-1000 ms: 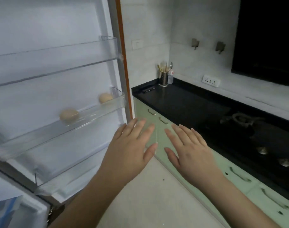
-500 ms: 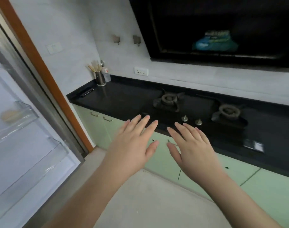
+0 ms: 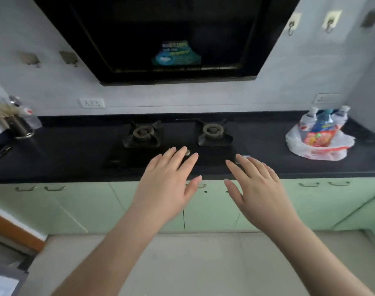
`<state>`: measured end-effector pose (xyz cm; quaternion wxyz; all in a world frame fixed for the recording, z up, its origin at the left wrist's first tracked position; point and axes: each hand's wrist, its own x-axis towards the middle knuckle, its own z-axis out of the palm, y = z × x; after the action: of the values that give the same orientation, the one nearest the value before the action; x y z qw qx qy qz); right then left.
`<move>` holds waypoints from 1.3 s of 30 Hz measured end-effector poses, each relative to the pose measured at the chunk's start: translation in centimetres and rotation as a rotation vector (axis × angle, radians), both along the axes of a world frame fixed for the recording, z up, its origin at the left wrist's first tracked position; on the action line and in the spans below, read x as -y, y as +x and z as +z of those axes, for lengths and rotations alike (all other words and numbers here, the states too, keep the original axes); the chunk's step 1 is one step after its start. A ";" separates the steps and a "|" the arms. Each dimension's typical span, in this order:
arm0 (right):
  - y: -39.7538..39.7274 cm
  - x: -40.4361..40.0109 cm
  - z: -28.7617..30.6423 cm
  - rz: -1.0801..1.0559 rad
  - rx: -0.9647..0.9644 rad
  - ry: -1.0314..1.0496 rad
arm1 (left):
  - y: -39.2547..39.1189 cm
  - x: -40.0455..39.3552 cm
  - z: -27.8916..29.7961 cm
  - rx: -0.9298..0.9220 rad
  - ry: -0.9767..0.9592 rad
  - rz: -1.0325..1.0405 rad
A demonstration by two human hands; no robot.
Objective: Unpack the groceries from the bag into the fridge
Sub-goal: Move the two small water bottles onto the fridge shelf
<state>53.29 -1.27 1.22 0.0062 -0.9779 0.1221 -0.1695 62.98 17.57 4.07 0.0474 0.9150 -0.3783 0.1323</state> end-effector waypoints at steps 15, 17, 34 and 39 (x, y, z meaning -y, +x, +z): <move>-9.5 7.9 -0.1 -0.435 -0.039 -0.014 | -1.7 13.7 -0.9 -0.060 0.055 -0.414; -11.1 9.9 -0.3 -0.486 -0.034 -0.015 | -2.9 16.6 -1.1 -0.052 0.057 -0.455; -20.7 29.0 -1.6 -0.608 -0.015 0.140 | -11.0 38.8 -2.4 -0.044 0.059 -0.572; -18.9 32.4 -2.1 -0.574 -0.003 0.175 | -9.3 42.0 -3.4 -0.041 0.101 -0.531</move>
<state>34.38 -33.67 -0.84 0.0419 -0.8995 0.4075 -0.1517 53.73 -24.48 0.63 0.0423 0.7875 -0.6099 0.0779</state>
